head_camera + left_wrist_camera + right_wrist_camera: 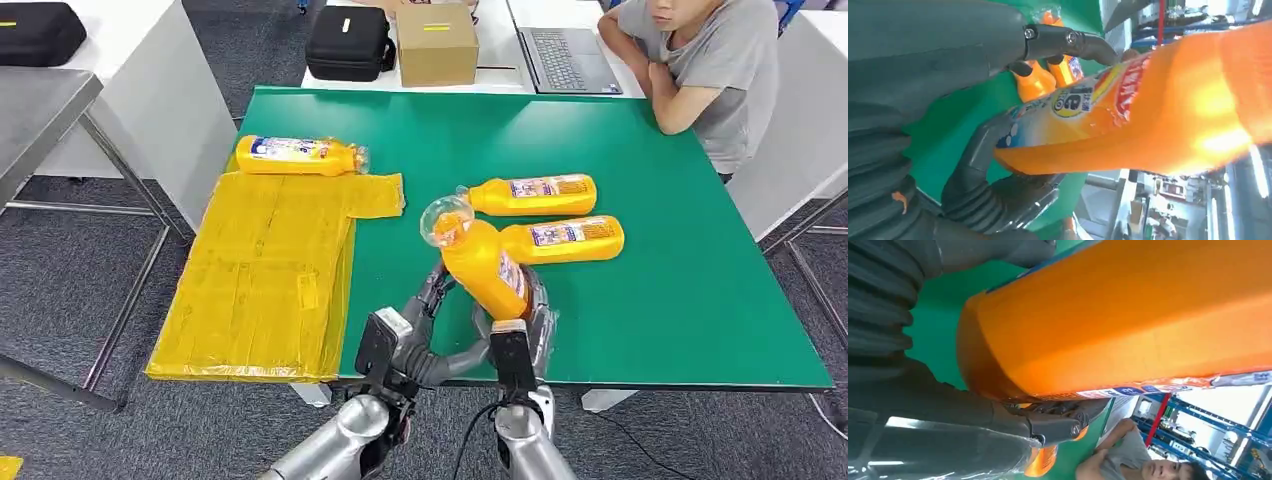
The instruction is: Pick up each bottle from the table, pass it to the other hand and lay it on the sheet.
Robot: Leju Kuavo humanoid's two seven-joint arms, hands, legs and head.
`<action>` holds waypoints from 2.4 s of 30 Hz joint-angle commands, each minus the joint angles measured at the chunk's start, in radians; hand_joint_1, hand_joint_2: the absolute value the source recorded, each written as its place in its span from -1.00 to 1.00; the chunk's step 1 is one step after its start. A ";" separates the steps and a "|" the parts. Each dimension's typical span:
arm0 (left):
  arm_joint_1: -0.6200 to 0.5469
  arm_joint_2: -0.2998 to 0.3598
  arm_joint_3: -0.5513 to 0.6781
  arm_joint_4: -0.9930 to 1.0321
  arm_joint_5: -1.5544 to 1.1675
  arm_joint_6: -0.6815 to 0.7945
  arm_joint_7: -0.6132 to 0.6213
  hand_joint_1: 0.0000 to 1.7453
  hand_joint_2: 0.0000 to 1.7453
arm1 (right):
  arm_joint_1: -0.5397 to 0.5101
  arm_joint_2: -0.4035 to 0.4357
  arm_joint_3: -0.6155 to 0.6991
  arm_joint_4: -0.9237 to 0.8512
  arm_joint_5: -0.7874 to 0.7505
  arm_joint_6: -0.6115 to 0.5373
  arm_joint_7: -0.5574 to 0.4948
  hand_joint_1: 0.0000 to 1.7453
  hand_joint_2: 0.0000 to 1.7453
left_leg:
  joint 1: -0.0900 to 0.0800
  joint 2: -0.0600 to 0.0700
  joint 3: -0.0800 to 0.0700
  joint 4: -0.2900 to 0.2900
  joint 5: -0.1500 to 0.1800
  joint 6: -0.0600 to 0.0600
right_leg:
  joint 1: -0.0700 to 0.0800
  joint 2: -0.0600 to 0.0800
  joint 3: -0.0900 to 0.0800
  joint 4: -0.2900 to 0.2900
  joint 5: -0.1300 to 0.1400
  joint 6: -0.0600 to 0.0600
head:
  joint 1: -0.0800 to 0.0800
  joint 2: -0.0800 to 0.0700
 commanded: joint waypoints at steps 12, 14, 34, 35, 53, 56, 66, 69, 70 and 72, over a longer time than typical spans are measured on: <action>-0.095 -0.001 0.016 0.096 0.038 -0.020 0.012 -1.00 1.00 | 0.024 -0.024 -0.002 0.007 0.048 -0.002 -0.003 1.00 1.00 | 0.001 -0.001 0.005 0.000 -0.002 -0.002 | 0.001 -0.001 0.006 0.000 -0.003 -0.002 | 0.000 0.000; -0.091 0.000 0.022 0.094 0.033 -0.013 0.011 -1.00 1.00 | 0.024 -0.025 -0.018 0.010 0.045 -0.002 -0.003 1.00 1.00 | 0.000 -0.001 0.002 -0.001 -0.001 -0.001 | 0.001 -0.001 0.002 -0.001 -0.001 -0.001 | 0.000 0.000; -0.059 -0.015 -0.019 0.043 0.067 -0.111 0.072 -1.00 1.00 | 0.002 0.038 0.006 0.036 0.095 -0.002 -0.003 1.00 1.00 | 0.001 0.002 0.003 0.000 -0.002 -0.002 | 0.001 0.001 0.003 0.000 -0.002 -0.002 | 0.000 0.000; -0.059 -0.015 -0.023 0.040 0.070 -0.109 0.073 -1.00 1.00 | 0.000 0.041 0.010 0.038 0.097 -0.002 -0.003 1.00 1.00 | 0.001 0.002 0.002 0.000 -0.002 -0.002 | 0.001 0.001 0.002 0.000 -0.001 -0.001 | 0.000 0.000; -0.094 -0.015 -0.104 0.043 0.145 -0.020 0.039 -1.00 1.00 | -0.012 0.076 0.127 0.120 0.113 -0.002 -0.003 1.00 1.00 | 0.001 0.002 0.004 0.000 -0.003 -0.002 | 0.001 0.002 0.004 0.000 -0.002 -0.002 | 0.000 0.000; -0.091 -0.015 -0.110 0.037 0.142 -0.002 0.019 1.00 1.00 | -0.017 0.075 0.136 0.121 0.118 -0.002 -0.003 1.00 1.00 | 0.001 0.003 0.003 0.000 -0.002 -0.002 | 0.001 0.002 0.003 0.000 -0.002 -0.002 | 0.000 0.000; -0.110 -0.015 -0.123 0.048 0.165 0.039 0.008 1.00 1.00 | -0.018 0.074 0.154 0.139 0.051 -0.002 -0.003 -1.00 1.00 | 0.001 0.002 0.004 0.000 -0.003 -0.002 | 0.001 0.002 0.004 0.000 -0.002 -0.002 | 0.000 0.000; -0.121 -0.015 -0.118 0.065 0.159 0.057 0.003 1.00 1.00 | -0.018 0.076 0.144 0.141 0.037 -0.002 -0.003 -1.00 1.00 | 0.001 0.002 0.004 0.000 -0.002 -0.002 | 0.001 0.001 0.004 0.000 -0.002 -0.002 | 0.000 0.000; -0.125 -0.015 -0.116 0.074 0.153 0.062 0.001 1.00 1.00 | -0.018 0.075 0.138 0.137 0.036 -0.002 -0.003 -1.00 1.00 | 0.001 0.001 0.002 0.000 -0.001 -0.002 | 0.001 0.001 0.002 0.000 -0.001 -0.001 | 0.000 0.000; -0.129 -0.015 -0.112 0.084 0.146 0.071 -0.002 1.00 1.00 | -0.020 0.075 0.140 0.138 0.027 -0.002 -0.003 -1.00 1.00 | 0.001 0.002 0.003 0.000 -0.002 -0.002 | 0.001 0.001 0.003 0.000 -0.002 -0.002 | 0.000 0.000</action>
